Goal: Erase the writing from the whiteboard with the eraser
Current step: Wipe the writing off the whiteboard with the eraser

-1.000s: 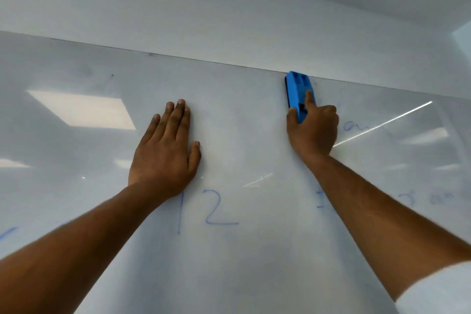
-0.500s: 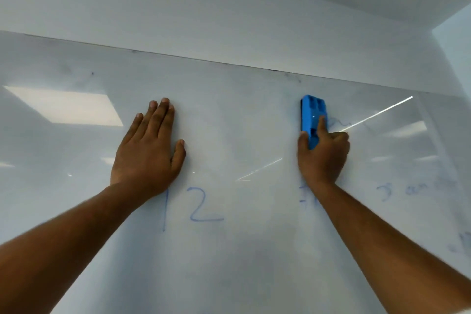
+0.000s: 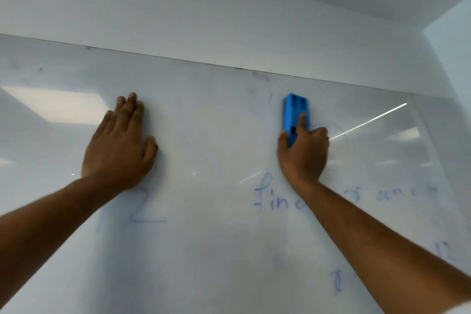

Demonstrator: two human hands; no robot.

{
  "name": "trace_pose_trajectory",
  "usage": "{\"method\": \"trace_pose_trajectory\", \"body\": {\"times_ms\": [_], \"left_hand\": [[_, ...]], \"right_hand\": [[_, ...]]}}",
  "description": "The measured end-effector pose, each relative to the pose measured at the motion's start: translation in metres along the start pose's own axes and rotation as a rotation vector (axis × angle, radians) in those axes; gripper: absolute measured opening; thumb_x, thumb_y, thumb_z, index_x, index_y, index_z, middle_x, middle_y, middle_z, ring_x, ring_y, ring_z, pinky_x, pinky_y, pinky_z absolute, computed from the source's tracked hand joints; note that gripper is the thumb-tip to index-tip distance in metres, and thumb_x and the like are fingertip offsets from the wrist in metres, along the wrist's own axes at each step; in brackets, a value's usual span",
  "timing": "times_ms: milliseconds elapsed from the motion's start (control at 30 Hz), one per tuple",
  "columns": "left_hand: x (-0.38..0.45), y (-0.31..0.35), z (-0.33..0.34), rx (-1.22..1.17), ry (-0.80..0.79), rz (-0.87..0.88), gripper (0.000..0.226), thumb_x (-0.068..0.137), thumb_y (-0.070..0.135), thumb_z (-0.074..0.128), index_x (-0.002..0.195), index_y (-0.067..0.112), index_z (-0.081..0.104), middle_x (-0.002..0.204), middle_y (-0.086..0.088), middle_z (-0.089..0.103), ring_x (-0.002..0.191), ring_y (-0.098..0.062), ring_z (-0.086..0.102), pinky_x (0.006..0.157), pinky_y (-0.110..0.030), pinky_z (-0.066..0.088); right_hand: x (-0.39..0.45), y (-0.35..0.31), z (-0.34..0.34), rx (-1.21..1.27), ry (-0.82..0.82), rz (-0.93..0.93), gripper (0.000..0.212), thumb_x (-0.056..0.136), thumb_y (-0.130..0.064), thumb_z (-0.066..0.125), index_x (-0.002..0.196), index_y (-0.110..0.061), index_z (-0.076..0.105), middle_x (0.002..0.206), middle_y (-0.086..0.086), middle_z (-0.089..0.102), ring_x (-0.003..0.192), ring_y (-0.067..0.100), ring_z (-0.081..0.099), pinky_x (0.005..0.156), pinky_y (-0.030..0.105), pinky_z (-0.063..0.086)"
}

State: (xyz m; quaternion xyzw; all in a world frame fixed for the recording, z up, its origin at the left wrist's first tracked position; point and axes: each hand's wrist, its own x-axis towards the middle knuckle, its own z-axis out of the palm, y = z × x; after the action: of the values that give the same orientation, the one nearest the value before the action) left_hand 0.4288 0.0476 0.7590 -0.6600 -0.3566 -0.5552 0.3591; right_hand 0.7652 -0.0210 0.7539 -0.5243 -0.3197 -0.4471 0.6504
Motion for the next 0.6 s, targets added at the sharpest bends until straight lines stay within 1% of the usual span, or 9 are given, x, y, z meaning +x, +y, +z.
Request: {"method": "trace_pose_trajectory", "body": {"times_ms": [67, 133, 167, 200, 233, 333, 400, 467, 600], "left_hand": [[0.004, 0.022, 0.008, 0.014, -0.025, 0.037, 0.077, 0.109, 0.031, 0.048, 0.171, 0.001, 0.015, 0.181, -0.013, 0.006, 0.169, -0.027, 0.005, 0.136, -0.040, 0.007], [0.009, 0.045, 0.017, 0.018, -0.046, 0.072, 0.078, 0.109, 0.033, 0.045, 0.172, 0.003, 0.011, 0.182, -0.010, 0.002, 0.169, -0.024, 0.001, 0.135, -0.036, 0.004], [0.012, 0.057, 0.022, 0.022, -0.044, 0.096, 0.077, 0.109, 0.036, 0.039, 0.173, 0.004, 0.009, 0.182, -0.009, 0.001, 0.169, -0.023, 0.000, 0.135, -0.035, 0.003], [0.013, 0.064, 0.026, 0.026, -0.042, 0.118, 0.076, 0.109, 0.039, 0.032, 0.173, 0.005, 0.009, 0.182, -0.009, 0.000, 0.169, -0.022, 0.000, 0.135, -0.034, 0.002], [0.013, 0.069, 0.029, 0.026, -0.044, 0.135, 0.077, 0.106, 0.041, 0.027, 0.173, 0.006, 0.009, 0.182, -0.008, 0.001, 0.169, -0.021, 0.001, 0.135, -0.033, 0.001], [0.015, 0.086, 0.038, 0.020, -0.051, 0.140, 0.085, 0.099, 0.045, 0.023, 0.173, 0.006, 0.010, 0.182, -0.007, 0.002, 0.169, -0.020, 0.001, 0.134, -0.032, -0.001], [0.016, 0.092, 0.040, -0.002, -0.029, 0.096, 0.085, 0.098, 0.044, 0.023, 0.173, 0.006, 0.011, 0.182, -0.007, 0.003, 0.169, -0.020, 0.000, 0.135, -0.033, -0.002], [0.015, 0.099, 0.045, -0.001, -0.009, 0.066, 0.084, 0.099, 0.042, 0.023, 0.173, 0.005, 0.011, 0.182, -0.007, 0.003, 0.169, -0.020, -0.001, 0.136, -0.035, -0.001], [0.011, 0.103, 0.053, 0.014, 0.026, 0.058, 0.085, 0.098, 0.045, 0.019, 0.172, 0.004, 0.015, 0.181, -0.008, 0.008, 0.168, -0.021, 0.004, 0.137, -0.039, 0.004]], "right_hand": [[-0.025, -0.015, 0.001, 0.099, -0.067, -0.375, 0.064, 0.094, -0.045, 0.059, 0.153, -0.023, 0.045, 0.110, 0.016, 0.051, 0.101, 0.035, 0.054, 0.074, 0.041, 0.052], [-0.032, -0.003, 0.001, 0.101, -0.123, -0.766, 0.062, 0.094, -0.046, 0.058, 0.152, -0.025, 0.048, 0.106, 0.011, 0.053, 0.093, 0.029, 0.054, 0.067, 0.039, 0.055], [-0.021, 0.011, -0.001, 0.083, -0.117, -0.850, 0.061, 0.095, -0.045, 0.060, 0.151, -0.025, 0.049, 0.105, 0.011, 0.054, 0.091, 0.028, 0.054, 0.067, 0.040, 0.055], [-0.008, 0.028, -0.002, 0.070, -0.086, -0.810, 0.061, 0.094, -0.043, 0.064, 0.150, -0.024, 0.050, 0.104, 0.012, 0.055, 0.089, 0.029, 0.055, 0.069, 0.043, 0.054], [0.003, 0.045, -0.004, 0.065, -0.037, -0.665, 0.061, 0.093, -0.040, 0.067, 0.149, -0.023, 0.052, 0.103, 0.015, 0.056, 0.090, 0.033, 0.056, 0.072, 0.045, 0.054], [0.038, 0.096, -0.009, 0.045, 0.085, 0.002, 0.062, 0.095, -0.040, 0.066, 0.151, -0.023, 0.049, 0.108, 0.022, 0.053, 0.097, 0.042, 0.056, 0.083, 0.048, 0.050], [0.043, 0.101, -0.005, 0.014, 0.102, 0.221, 0.061, 0.096, -0.042, 0.063, 0.152, -0.023, 0.047, 0.111, 0.024, 0.052, 0.100, 0.043, 0.054, 0.085, 0.047, 0.047], [0.031, 0.090, 0.000, 0.097, 0.129, 0.100, 0.061, 0.094, -0.041, 0.064, 0.150, -0.022, 0.050, 0.107, 0.022, 0.051, 0.097, 0.042, 0.054, 0.082, 0.045, 0.048], [0.003, 0.091, 0.006, 0.191, 0.014, -0.625, 0.062, 0.091, -0.046, 0.063, 0.149, -0.026, 0.052, 0.101, 0.008, 0.048, 0.090, 0.025, 0.052, 0.071, 0.035, 0.052]]}}
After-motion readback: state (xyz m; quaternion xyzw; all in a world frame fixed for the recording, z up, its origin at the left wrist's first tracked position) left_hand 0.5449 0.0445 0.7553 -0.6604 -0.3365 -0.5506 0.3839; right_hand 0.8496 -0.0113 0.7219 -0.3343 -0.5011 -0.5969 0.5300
